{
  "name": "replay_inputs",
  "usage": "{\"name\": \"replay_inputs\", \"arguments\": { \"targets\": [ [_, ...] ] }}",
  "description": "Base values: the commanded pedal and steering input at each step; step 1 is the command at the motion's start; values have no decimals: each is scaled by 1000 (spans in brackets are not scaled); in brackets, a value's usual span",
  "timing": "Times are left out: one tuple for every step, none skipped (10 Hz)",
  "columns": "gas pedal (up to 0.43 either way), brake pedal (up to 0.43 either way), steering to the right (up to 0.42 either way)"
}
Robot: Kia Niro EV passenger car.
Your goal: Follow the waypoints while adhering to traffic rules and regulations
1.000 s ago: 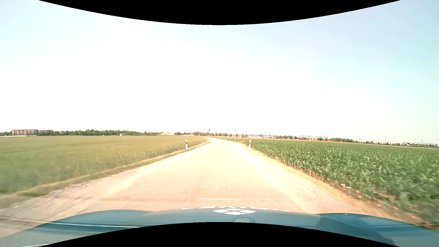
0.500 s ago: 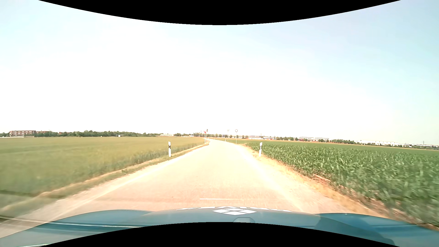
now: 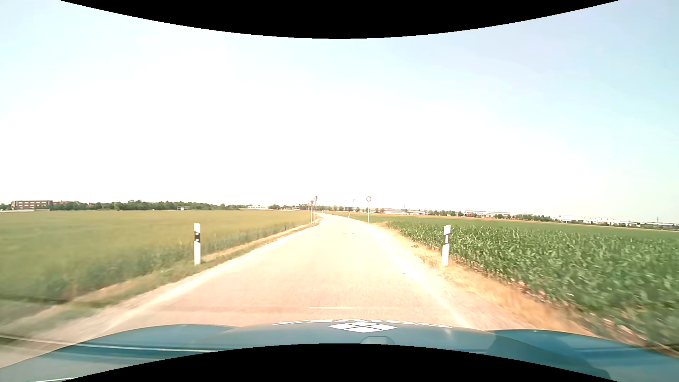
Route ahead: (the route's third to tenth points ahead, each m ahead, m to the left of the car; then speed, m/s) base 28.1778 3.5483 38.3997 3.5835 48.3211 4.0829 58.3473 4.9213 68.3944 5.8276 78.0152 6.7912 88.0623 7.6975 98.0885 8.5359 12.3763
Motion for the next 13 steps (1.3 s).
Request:
{"name": "replay_inputs", "arguments": {
  "targets": [
    [8, 0, -1],
    [8, 0, -2],
    [8, 0, -2],
    [8, 0, -2],
    [8, 0, -2],
    [8, 0, -1],
    [8, 0, -1],
    [8, 0, -1],
    [8, 0, -1],
    [8, 0, -1],
    [8, 0, -1],
    [8, 0, -1],
    [8, 0, -1]
  ]
}}
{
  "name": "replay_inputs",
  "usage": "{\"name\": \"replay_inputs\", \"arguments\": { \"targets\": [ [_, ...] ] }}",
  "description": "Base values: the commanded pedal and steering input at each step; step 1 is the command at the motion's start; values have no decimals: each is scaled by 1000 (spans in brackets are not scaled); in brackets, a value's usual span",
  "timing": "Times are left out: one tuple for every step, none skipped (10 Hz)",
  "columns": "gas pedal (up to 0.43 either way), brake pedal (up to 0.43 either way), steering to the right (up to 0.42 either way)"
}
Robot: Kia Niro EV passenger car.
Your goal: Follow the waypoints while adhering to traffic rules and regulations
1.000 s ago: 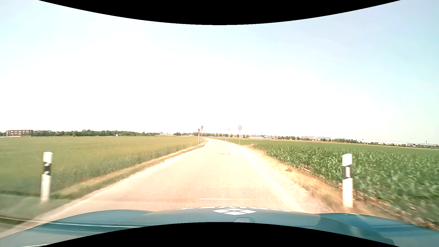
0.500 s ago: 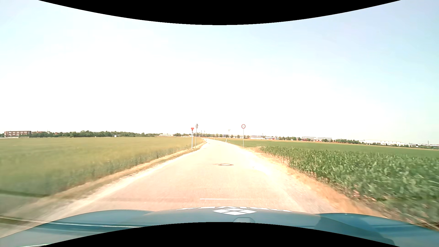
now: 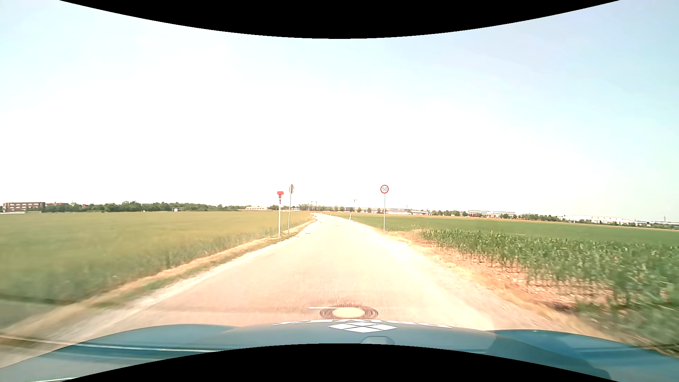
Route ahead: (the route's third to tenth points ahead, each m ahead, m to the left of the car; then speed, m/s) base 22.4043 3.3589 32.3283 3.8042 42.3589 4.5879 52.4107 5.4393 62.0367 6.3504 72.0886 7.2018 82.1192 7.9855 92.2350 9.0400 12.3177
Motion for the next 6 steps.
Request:
{"name": "replay_inputs", "arguments": {
  "targets": [
    [8, 0, -1],
    [8, 0, -1],
    [8, 0, -1],
    [8, 0, -2],
    [8, 0, -3],
    [8, 0, -4]
  ]
}}
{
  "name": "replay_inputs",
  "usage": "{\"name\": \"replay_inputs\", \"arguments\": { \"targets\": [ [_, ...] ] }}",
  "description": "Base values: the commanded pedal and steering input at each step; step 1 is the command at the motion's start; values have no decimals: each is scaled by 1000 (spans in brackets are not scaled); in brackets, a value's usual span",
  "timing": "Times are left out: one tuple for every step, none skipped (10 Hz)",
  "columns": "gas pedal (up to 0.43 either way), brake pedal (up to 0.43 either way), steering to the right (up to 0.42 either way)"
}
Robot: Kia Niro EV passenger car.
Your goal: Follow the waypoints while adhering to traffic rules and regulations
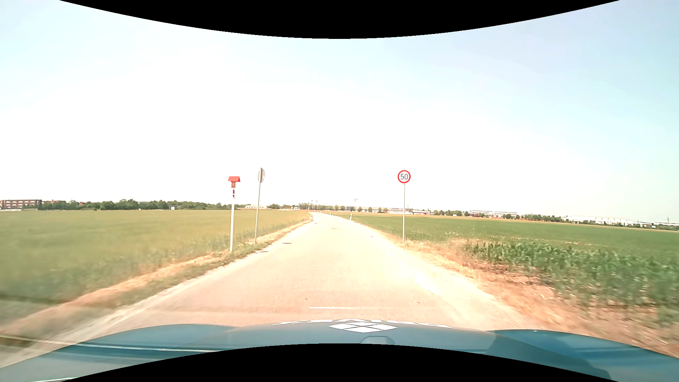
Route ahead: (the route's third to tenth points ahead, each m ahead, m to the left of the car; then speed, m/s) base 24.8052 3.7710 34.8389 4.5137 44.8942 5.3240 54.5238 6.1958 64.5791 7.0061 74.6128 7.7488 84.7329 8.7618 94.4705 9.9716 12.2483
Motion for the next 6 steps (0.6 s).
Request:
{"name": "replay_inputs", "arguments": {
  "targets": [
    [8, 0, -4],
    [8, 0, -6],
    [8, 0, -7],
    [20, 0, -5],
    [20, 0, -6],
    [20, 0, -5]
  ]
}}
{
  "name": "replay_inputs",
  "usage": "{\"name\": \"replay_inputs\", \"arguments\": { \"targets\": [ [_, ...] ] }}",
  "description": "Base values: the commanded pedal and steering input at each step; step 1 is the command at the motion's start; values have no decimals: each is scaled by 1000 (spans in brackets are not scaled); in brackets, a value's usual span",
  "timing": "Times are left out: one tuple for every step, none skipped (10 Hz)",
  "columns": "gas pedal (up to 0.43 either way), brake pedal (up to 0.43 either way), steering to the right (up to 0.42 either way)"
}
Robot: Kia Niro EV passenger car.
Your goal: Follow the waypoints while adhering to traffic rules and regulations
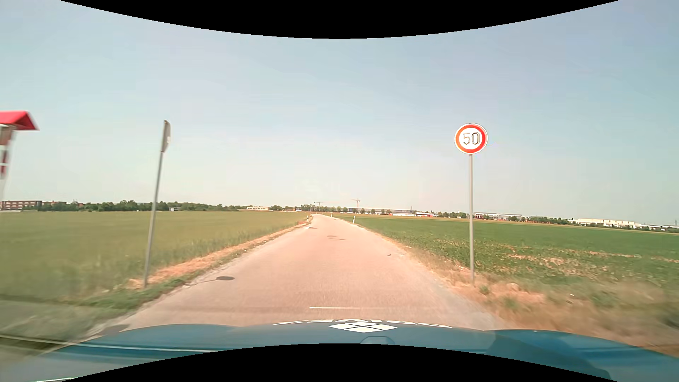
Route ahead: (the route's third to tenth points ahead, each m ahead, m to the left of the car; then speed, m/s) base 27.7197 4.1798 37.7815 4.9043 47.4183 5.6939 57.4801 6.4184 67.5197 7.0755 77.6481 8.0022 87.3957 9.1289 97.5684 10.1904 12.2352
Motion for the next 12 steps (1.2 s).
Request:
{"name": "replay_inputs", "arguments": {
  "targets": [
    [20, 0, -6],
    [20, 0, -6],
    [20, 0, -6],
    [20, 0, -7],
    [20, 0, -6],
    [20, 0, -6],
    [20, 0, -7],
    [20, 0, -7],
    [28, 0, -6],
    [39, 0, -6],
    [39, 0, -7],
    [39, 0, -7]
  ]
}}
